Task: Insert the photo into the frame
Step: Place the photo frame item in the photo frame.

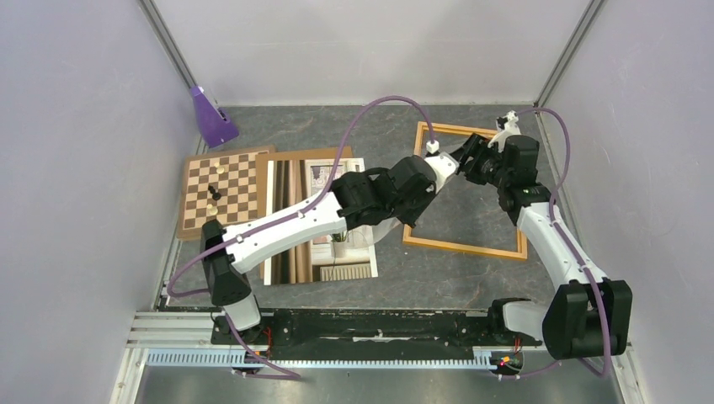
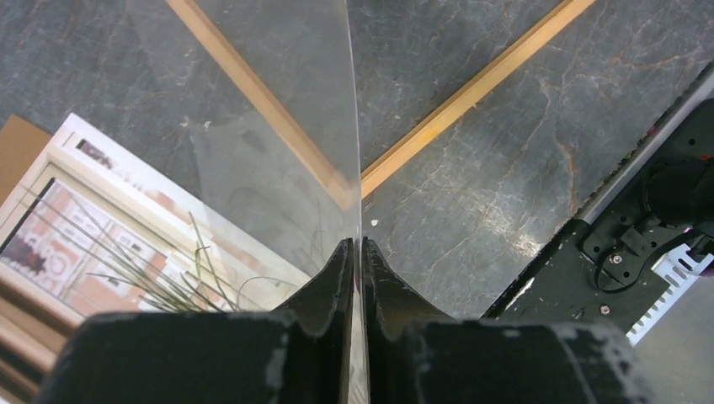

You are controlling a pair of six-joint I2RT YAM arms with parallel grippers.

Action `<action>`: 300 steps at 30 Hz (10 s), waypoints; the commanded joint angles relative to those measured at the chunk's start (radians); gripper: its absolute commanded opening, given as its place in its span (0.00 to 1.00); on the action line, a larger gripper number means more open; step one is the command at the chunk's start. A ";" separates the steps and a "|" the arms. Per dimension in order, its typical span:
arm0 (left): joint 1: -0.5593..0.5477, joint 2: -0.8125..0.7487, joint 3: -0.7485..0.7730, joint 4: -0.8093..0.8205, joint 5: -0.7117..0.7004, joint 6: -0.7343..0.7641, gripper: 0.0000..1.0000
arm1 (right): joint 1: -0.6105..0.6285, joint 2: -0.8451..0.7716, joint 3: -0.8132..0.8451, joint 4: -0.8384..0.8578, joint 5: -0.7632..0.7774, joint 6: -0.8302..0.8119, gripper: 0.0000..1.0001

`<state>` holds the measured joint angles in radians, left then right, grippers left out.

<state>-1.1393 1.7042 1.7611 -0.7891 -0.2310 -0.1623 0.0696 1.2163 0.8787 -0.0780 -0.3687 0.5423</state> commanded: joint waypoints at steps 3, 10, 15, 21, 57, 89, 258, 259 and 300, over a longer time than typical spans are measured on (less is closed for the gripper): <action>-0.051 0.061 -0.003 0.083 0.000 -0.057 0.20 | -0.060 -0.027 -0.014 0.004 -0.014 -0.035 0.62; -0.082 0.123 0.024 0.102 0.021 -0.079 0.22 | -0.120 -0.028 -0.071 0.018 -0.047 -0.051 0.49; -0.096 0.157 0.046 0.105 0.034 -0.091 0.23 | -0.167 -0.012 -0.087 0.018 -0.077 -0.073 0.38; -0.110 0.201 0.074 0.105 0.050 -0.100 0.24 | -0.207 0.007 -0.103 0.029 -0.099 -0.097 0.29; -0.083 0.177 0.137 0.087 0.058 0.062 0.76 | -0.447 0.379 0.258 -0.201 -0.203 -0.575 0.00; 0.140 0.281 0.231 0.034 0.225 0.161 0.74 | -0.496 0.540 0.381 -0.125 -0.196 -0.676 0.00; 0.188 0.345 0.151 0.106 0.161 0.174 0.74 | -0.435 0.695 0.513 -0.184 -0.113 -0.774 0.00; 0.190 0.356 0.154 0.116 0.163 0.178 0.74 | -0.435 0.695 0.512 -0.185 -0.114 -0.774 0.00; 0.352 0.344 0.091 0.205 0.145 0.106 0.74 | -0.435 0.628 0.426 -0.047 -0.150 -0.708 0.00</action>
<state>-0.7868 2.0888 1.8462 -0.6254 -0.1192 -0.0105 -0.3729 1.8812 1.3087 -0.1776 -0.5083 -0.1711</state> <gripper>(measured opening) 0.739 0.006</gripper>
